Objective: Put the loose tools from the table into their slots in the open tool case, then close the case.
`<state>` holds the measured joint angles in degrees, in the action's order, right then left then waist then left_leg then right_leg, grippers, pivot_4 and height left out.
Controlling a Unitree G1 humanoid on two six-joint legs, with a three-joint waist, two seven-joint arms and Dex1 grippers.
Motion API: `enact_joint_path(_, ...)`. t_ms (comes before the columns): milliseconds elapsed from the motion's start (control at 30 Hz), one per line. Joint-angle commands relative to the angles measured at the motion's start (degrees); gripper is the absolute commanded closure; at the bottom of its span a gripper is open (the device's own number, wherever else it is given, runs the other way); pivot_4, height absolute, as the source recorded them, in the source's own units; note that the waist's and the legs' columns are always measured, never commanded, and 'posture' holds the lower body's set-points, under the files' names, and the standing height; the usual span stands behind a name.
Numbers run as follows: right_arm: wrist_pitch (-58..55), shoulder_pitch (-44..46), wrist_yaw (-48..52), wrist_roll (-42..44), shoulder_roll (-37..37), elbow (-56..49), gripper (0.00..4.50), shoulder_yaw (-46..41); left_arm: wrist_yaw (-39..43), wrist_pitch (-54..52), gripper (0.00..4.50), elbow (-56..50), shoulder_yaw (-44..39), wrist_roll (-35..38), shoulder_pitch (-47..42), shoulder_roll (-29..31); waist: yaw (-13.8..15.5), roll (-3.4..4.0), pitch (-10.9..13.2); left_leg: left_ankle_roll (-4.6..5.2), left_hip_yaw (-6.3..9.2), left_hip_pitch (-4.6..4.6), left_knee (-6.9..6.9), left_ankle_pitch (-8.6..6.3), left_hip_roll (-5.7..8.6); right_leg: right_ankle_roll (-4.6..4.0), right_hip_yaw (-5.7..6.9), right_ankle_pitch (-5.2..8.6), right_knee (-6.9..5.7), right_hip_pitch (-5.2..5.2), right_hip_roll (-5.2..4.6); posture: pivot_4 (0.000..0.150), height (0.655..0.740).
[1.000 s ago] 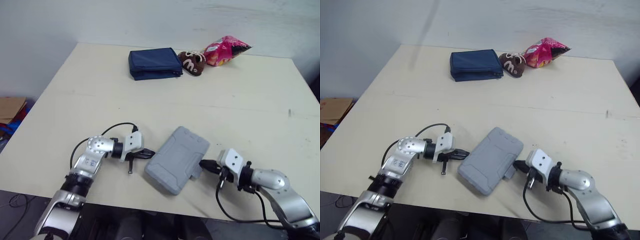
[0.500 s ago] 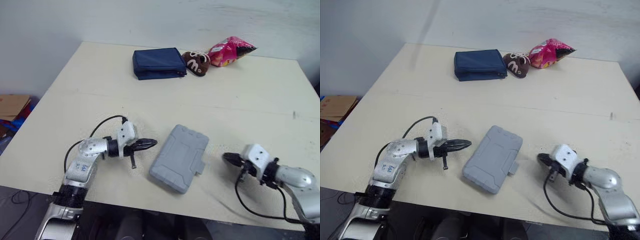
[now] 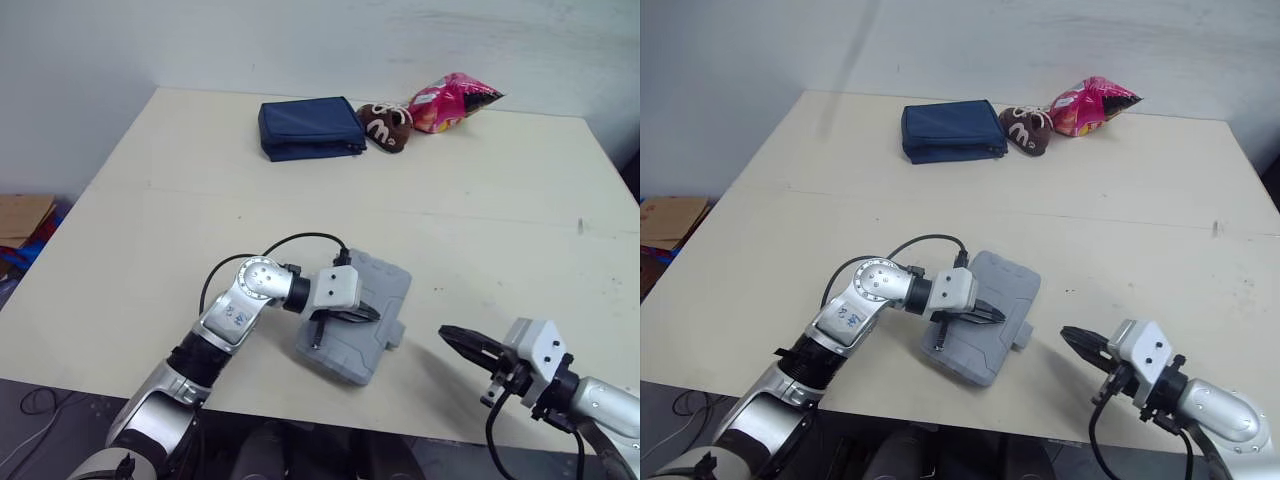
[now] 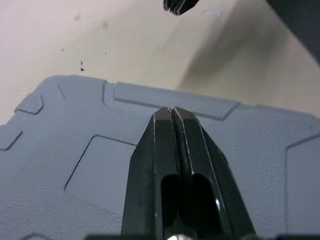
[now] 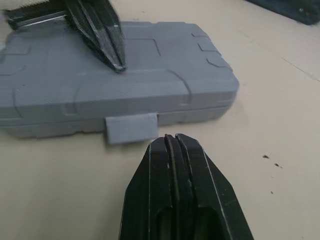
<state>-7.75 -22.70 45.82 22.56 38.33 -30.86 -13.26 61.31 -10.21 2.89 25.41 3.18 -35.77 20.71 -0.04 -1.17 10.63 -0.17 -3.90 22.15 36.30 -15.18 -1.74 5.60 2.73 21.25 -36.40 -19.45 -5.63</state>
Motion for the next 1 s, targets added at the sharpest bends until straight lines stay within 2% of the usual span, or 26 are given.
enact_joint_path(33,-1.6,0.4,-1.0,-1.3,0.3,-3.0,4.5,1.9,-2.2,-4.1,4.48,1.2,1.1,-2.8,2.0,0.8,0.0,-0.02,0.0,0.0,0.01,-0.01,0.0,0.0,0.0,0.0,0.0,0.0,0.0,0.01,0.0,0.15,0.74)
enact_joint_path(300,-4.2,2.6,-3.4,-4.3,-1.0,-3.2,4.5,7.9,-1.5,-7.2,4.48,-2.3,1.1,-1.8,3.6,2.4,0.0,-0.01,-0.1,0.0,0.05,0.0,-0.02,0.0,-0.03,-0.01,0.02,0.01,0.01,0.01,-0.02,0.15,0.74)
enact_joint_path(467,-5.2,6.7,-4.8,-7.8,-1.6,1.6,4.5,11.9,-1.4,-8.4,4.48,-2.8,1.5,-2.1,3.4,2.6,0.0,-0.11,-0.1,0.0,0.04,-0.01,-0.01,0.0,-0.02,-0.01,0.02,0.01,0.03,0.02,-0.02,0.15,0.74)
enact_joint_path(1000,-10.2,17.0,-3.5,-9.8,-4.4,6.8,4.5,20.7,-0.7,-9.3,4.48,-1.9,3.3,-3.0,2.3,3.2,-0.3,-0.22,-0.2,0.05,0.05,-0.04,-0.04,-0.03,-0.06,-0.03,0.01,0.0,-0.01,0.0,0.0,0.15,0.74)
